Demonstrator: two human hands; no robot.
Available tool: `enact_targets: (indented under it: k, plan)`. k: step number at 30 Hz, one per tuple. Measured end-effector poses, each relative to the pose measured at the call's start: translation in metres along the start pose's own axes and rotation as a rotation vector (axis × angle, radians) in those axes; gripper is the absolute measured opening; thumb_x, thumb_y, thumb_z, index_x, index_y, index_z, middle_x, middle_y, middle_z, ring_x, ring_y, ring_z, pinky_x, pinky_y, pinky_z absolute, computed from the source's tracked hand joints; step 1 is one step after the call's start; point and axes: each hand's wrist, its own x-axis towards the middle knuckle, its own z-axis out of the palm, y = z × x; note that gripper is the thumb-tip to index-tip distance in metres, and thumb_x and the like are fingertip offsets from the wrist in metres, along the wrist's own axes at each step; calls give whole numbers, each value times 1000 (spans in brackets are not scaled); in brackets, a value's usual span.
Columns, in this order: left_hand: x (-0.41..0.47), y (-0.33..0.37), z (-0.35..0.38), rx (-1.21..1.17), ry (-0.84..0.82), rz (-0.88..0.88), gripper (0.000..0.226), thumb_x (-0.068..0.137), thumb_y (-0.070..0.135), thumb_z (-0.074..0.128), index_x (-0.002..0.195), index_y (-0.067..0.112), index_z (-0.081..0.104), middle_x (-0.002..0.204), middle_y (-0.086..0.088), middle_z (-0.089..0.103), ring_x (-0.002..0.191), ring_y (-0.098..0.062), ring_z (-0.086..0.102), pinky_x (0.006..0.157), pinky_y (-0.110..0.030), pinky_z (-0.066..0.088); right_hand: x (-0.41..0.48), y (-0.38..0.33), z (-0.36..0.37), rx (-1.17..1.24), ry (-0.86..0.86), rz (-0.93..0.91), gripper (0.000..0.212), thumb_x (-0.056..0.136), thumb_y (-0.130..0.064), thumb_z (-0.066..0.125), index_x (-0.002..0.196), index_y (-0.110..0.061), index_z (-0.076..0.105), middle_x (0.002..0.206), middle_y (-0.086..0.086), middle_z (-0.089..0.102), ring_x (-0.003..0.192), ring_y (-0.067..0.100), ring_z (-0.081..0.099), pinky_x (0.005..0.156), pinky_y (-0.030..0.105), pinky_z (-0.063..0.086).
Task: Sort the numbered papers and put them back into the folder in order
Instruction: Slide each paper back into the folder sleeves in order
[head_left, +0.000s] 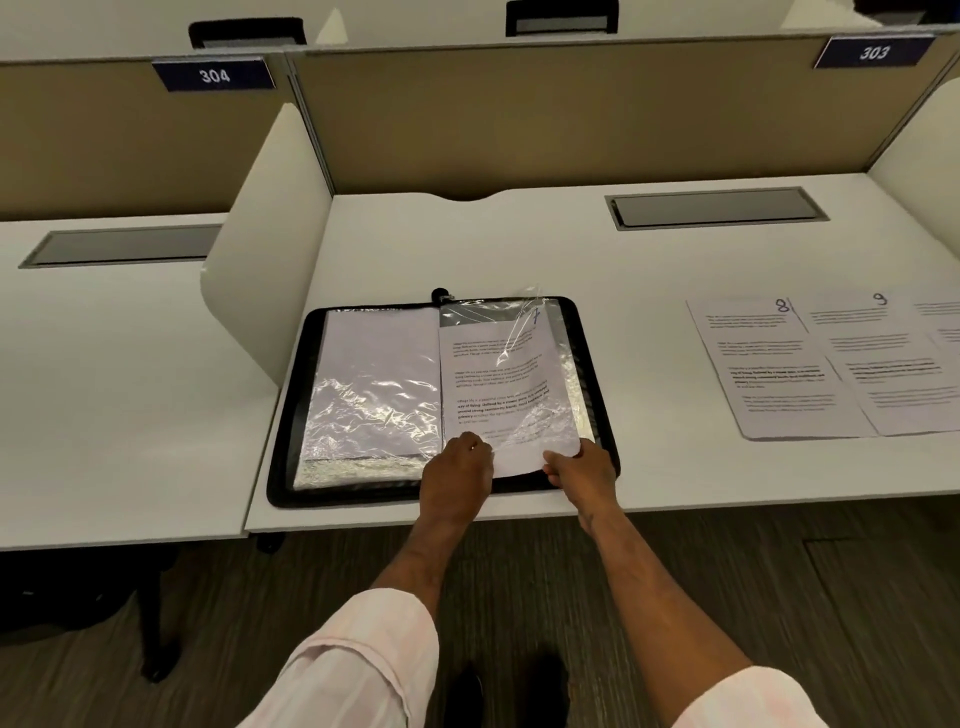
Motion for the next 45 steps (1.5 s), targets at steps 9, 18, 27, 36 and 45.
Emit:
enact_targets:
  k: [9, 18, 27, 36, 45]
  plan:
    - [1, -2, 7, 14, -12, 41, 3, 83, 16, 69, 82, 15, 67, 85, -1, 63, 68, -21, 61, 45, -33, 50, 6, -8, 5, -89, 146, -109, 46, 84, -13, 73, 128, -16, 59, 111, 5, 67, 86, 16, 65, 67, 18, 50]
    - [14, 0, 9, 11, -67, 54, 17, 86, 33, 70, 97, 19, 70, 95, 1, 66, 81, -19, 65, 56, -36, 55, 13, -15, 0, -187, 141, -111, 44, 79, -28, 79, 117, -15, 62, 99, 1, 66, 79, 19, 68, 59, 20, 50]
    - [31, 6, 6, 77, -90, 59, 17, 86, 31, 70, 97, 19, 68, 93, 2, 64, 80, -19, 64, 56, -32, 51, 15, -11, -4, -163, 95, -133, 53, 76, -28, 82, 123, -18, 60, 98, -2, 63, 81, 12, 62, 57, 16, 49]
    - [33, 18, -9, -19, -184, 34, 43, 84, 26, 61, 126, 20, 58, 118, 0, 62, 103, -23, 62, 73, -36, 54, 1, -20, -7, -244, 31, -297, 58, 85, -21, 72, 137, -28, 47, 91, 1, 70, 75, 8, 65, 64, 19, 51]
    - [25, 8, -58, -154, -96, -103, 82, 89, 46, 62, 155, 25, 18, 140, -3, 54, 112, -22, 63, 86, -39, 55, -44, -78, 38, -545, -111, -875, 82, 91, -13, 61, 153, -28, 11, 92, 7, 70, 70, 14, 66, 72, 28, 59]
